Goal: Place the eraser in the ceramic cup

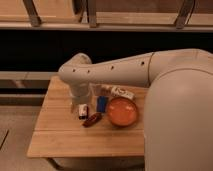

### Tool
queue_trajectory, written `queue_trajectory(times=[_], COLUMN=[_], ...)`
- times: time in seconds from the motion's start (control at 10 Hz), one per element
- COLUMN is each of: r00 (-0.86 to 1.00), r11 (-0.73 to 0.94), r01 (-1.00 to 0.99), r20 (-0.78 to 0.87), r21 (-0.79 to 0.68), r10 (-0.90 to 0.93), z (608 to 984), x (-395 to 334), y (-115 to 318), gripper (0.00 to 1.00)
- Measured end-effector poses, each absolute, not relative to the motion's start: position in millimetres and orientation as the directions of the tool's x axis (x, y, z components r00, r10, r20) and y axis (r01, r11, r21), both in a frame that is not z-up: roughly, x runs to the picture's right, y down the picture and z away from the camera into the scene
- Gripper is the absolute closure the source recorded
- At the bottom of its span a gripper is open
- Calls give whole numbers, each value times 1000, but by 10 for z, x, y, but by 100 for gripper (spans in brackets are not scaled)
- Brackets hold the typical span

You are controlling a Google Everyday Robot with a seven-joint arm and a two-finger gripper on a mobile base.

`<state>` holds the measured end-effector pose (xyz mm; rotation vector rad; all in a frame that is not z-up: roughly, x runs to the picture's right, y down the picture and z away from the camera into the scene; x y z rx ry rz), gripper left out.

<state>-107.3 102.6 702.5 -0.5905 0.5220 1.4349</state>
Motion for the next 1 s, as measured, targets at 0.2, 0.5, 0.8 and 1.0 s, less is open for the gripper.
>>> queue_trajectory(times=[0.2, 0.5, 0.8, 1.0], r00=[82, 228, 400, 407], r11=[50, 142, 236, 241], r01=[-996, -972, -910, -905], r20=[-651, -614, -570, -553], r21=[-68, -186, -341, -351], r10=[755, 756, 718, 727], z=[7044, 7223, 7644, 7974], x=[-1084, -1313, -1681, -1695], y=[1017, 927, 938, 862], gripper=[35, 35, 35, 35])
